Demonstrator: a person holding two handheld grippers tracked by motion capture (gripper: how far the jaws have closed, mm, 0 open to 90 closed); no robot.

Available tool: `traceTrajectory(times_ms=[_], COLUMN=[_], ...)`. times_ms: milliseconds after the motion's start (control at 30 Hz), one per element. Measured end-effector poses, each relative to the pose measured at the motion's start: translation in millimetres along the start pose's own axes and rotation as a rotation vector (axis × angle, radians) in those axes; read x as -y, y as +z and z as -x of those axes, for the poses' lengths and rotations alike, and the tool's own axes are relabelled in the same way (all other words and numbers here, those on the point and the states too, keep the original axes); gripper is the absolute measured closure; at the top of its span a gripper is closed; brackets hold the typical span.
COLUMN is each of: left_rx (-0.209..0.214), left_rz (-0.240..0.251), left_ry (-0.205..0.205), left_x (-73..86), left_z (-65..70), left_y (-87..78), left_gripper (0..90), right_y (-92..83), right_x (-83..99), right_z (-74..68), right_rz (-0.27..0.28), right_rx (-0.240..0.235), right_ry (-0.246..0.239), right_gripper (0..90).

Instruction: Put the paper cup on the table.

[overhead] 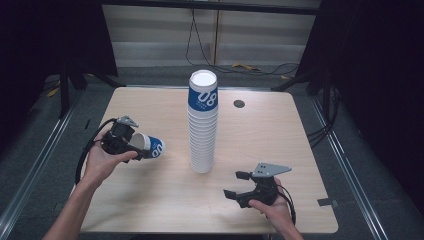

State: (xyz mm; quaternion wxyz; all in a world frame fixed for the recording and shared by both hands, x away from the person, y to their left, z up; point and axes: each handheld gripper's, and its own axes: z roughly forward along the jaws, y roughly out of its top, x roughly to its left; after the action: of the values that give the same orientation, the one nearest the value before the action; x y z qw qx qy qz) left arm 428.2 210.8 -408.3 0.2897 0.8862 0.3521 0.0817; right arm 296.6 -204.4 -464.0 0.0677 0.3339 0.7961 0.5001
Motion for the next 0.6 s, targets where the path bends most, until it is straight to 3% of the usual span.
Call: traceTrajectory(times_ms=[167, 300, 367, 400, 533, 567, 600], left_rx=[-0.014, -0.024, -0.031, -0.055, -0.071, -0.078, -0.078], left_rz=[-0.055, -0.07, -0.089, -0.111, -0.127, -0.173, -0.173], left_ry=[-0.022, -0.047, -0.049, -0.042, -0.041, -0.029, -0.029], left_x=[-2.3, -3.5, -4.3, -5.2, -7.3, -8.8, -8.8], left_z=[-5.7, -10.6, -13.0, -14.6, -15.4, -15.7, -15.7], left_y=[3.1, 3.4, 4.4, 6.2, 5.2, 6.4, 6.4], left_gripper=[17.7, 17.5, 17.4, 17.3, 17.1, 17.0, 16.9], right_y=[1.8, 1.0, 0.8, 0.8, 1.5, 1.6, 1.6], right_x=[0.0, -0.1, -0.2, -0.3, -0.2, -0.1, -0.1], right_z=[-1.5, -2.4, -2.5, -2.8, -2.7, -2.9, -2.9], right_rz=[-0.006, -0.004, -0.003, -0.005, -0.007, -0.01, -0.01], right_rx=[-0.004, -0.003, -0.003, -0.003, -0.004, -0.002, -0.002], right_ry=[-0.005, -0.006, -0.009, -0.007, -0.01, -0.007, -0.007], right_gripper=[17.7, 17.7, 17.7, 17.7, 17.7, 17.7, 17.7])
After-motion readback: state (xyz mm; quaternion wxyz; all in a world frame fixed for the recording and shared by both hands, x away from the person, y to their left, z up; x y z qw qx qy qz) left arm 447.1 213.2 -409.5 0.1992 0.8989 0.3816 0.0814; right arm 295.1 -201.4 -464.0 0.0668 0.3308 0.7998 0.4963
